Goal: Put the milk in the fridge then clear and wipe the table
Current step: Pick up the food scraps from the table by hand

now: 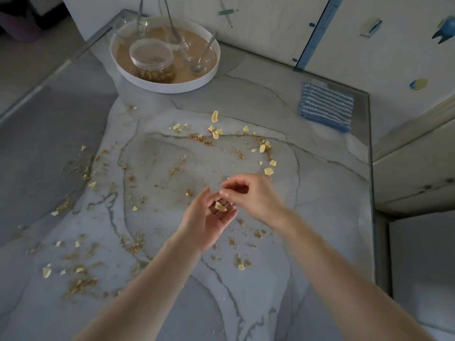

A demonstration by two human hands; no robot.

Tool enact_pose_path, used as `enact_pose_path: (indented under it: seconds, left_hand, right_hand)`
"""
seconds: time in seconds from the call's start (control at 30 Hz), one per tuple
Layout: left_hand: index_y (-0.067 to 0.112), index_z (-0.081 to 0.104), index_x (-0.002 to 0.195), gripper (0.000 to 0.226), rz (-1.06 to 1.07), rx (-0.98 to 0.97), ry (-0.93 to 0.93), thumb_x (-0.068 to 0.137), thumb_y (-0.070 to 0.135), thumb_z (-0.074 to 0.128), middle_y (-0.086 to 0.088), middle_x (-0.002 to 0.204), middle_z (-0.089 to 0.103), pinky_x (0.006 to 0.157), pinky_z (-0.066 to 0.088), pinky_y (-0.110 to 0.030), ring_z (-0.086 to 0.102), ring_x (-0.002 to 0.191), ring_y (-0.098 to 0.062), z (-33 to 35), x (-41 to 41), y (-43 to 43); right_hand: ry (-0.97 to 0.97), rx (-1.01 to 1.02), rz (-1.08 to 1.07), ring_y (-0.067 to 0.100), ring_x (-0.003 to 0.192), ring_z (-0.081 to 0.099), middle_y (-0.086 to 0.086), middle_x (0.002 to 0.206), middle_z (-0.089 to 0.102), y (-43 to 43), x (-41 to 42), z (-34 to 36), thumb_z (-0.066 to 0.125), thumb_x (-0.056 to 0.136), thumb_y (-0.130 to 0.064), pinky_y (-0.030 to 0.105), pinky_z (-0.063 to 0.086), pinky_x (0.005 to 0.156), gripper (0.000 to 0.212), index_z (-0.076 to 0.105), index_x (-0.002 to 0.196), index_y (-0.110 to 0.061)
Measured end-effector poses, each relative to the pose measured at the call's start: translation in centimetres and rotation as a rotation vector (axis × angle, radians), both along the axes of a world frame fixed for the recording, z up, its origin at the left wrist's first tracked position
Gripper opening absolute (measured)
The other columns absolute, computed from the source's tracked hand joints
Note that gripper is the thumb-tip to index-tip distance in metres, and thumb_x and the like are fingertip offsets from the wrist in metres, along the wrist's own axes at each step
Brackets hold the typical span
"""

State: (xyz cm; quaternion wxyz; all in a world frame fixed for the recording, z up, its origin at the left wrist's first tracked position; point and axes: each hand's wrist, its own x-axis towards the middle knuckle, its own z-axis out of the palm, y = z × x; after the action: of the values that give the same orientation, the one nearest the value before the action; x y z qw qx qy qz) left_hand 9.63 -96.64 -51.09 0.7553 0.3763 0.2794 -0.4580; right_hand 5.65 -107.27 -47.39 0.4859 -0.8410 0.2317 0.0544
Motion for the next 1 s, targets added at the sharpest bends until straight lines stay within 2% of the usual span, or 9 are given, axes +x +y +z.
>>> enact_pose_path:
  seconds: [0.13,0.2,0.33,0.43,0.57,0.67,0.73,0.87,1.0]
  left_hand:
    - [-0.004,0.056,0.093,0.033,0.048,-0.052,0.001,0.099,0.019,0.033,-0.016,0.093,0.062,0.076,0.05,-0.036,0.06,0.086,-0.024,0.4,0.6,0.6]
    - [-0.004,0.056,0.089,0.032,0.087,-0.039,0.007,0.098,0.016,0.033,-0.018,0.092,0.062,0.073,0.049,-0.037,0.062,0.083,-0.025,0.5,1.2,1.3]
    - [-0.002,0.057,0.088,0.033,0.191,-0.036,0.002,0.099,0.018,0.033,-0.016,0.089,0.064,0.07,0.056,-0.032,0.068,0.071,-0.022,0.4,2.4,3.5]
    - [-0.002,0.057,0.09,0.033,0.235,-0.02,-0.018,0.1,0.02,0.033,-0.015,0.091,0.064,0.073,0.054,-0.031,0.066,0.077,-0.022,0.3,2.9,5.1]
    - [-0.002,0.057,0.095,0.033,0.222,-0.006,-0.026,0.099,0.021,0.034,-0.016,0.097,0.064,0.065,0.058,-0.031,0.065,0.084,-0.024,0.1,3.1,6.5]
    - [-0.003,0.056,0.098,0.032,0.185,0.015,-0.033,0.099,0.021,0.035,-0.018,0.103,0.063,0.068,0.058,-0.032,0.064,0.089,-0.025,0.0,2.8,7.1]
    - [-0.003,0.056,0.098,0.031,0.162,0.022,-0.032,0.099,0.02,0.035,-0.019,0.105,0.062,0.072,0.057,-0.034,0.064,0.091,-0.026,0.0,2.5,7.1]
    - [-0.005,0.056,0.1,0.037,0.13,0.015,-0.024,0.1,0.023,0.033,-0.02,0.103,0.062,0.078,0.052,-0.036,0.062,0.09,-0.026,0.0,2.1,7.0]
    - [-0.005,0.057,0.096,0.037,0.134,-0.008,-0.023,0.1,0.023,0.032,-0.02,0.09,0.065,0.076,0.057,-0.036,0.064,0.083,-0.025,0.2,2.0,7.2]
  right_hand:
    - [-0.011,0.039,-0.049,0.02,0.082,0.065,0.01,0.095,0.07,-0.1,1.2,0.0,0.064,0.084,-0.022,0.039,0.054,0.085,0.024,0.066,0.102,-0.006]
    - [-0.019,-0.063,-0.116,0.02,0.078,0.063,0.008,0.085,0.067,-1.0,1.7,-0.9,0.06,0.087,-0.017,0.043,0.052,0.086,0.018,0.067,0.097,-0.004]
    - [0.101,-0.301,-0.013,0.023,0.098,0.059,0.012,0.106,0.065,-1.7,2.5,-3.2,0.057,0.089,-0.018,0.027,0.043,0.084,0.025,0.062,0.108,-0.004]
    - [0.153,-0.378,0.092,0.026,0.103,0.056,0.014,0.118,0.054,-1.1,3.2,-4.2,0.057,0.089,-0.018,0.024,0.038,0.084,0.031,0.057,0.117,-0.005]
    - [0.17,-0.47,0.095,0.027,0.098,0.057,0.014,0.116,0.055,-0.3,4.1,-5.0,0.051,0.091,-0.013,0.023,0.037,0.076,0.019,0.061,0.105,-0.005]
    - [0.215,-0.499,0.129,0.027,0.098,0.058,0.015,0.114,0.059,0.3,4.4,-4.8,0.048,0.091,-0.009,0.026,0.041,0.074,0.019,0.062,0.103,-0.003]
    - [0.182,-0.439,0.105,0.024,0.096,0.06,0.014,0.108,0.064,0.9,4.3,-4.1,0.05,0.09,-0.008,0.026,0.044,0.077,0.019,0.063,0.102,-0.001]
    - [0.042,-0.074,0.124,0.009,0.071,0.059,0.006,0.086,0.066,3.9,3.6,-1.3,0.058,0.087,-0.01,0.022,0.047,0.071,0.015,0.066,0.097,-0.004]
    - [0.018,0.025,0.169,0.012,0.075,0.063,0.005,0.086,0.069,5.4,2.9,-0.6,0.06,0.086,-0.012,0.024,0.052,0.077,0.015,0.068,0.098,-0.006]
